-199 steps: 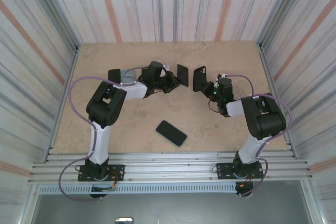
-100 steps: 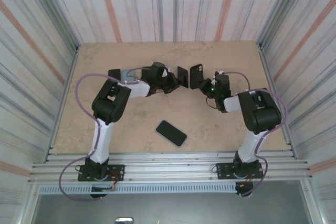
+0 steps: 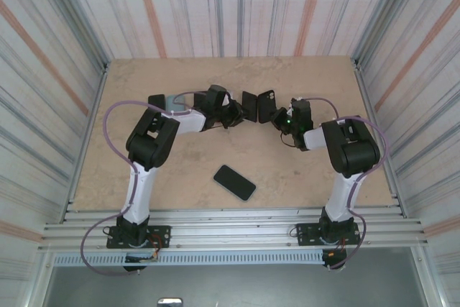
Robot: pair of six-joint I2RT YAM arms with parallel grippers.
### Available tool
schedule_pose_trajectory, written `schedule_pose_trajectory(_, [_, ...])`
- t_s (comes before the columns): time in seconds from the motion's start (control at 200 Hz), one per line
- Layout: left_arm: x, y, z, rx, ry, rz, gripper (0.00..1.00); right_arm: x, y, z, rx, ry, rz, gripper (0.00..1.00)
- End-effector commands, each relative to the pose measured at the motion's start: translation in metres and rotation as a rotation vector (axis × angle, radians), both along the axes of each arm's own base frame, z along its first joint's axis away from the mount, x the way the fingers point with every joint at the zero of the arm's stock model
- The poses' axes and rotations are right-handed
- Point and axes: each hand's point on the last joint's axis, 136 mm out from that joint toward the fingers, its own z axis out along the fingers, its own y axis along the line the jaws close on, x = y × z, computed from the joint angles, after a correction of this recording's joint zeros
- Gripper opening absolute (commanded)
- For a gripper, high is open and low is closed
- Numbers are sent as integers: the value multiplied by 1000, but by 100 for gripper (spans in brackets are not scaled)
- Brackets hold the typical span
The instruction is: Take the phone out of the phone case
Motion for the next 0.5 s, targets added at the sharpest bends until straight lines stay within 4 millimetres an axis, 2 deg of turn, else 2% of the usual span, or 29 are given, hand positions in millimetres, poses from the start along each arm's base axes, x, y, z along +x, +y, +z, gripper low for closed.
schedule_pose_trajectory(0.0, [5,5,-2,36,-23,-12,37,3,2,-5,-11,11,8,10])
schedule_pose_trajectory(0.21, [-2,12,-4,84,-34,-31,46,3,2,-9,-29,21,15,11])
schedule_pose_trajectory(0.496, [-4,20,-8,130,-39,-37,52,4,3,-19,-49,41,34,14])
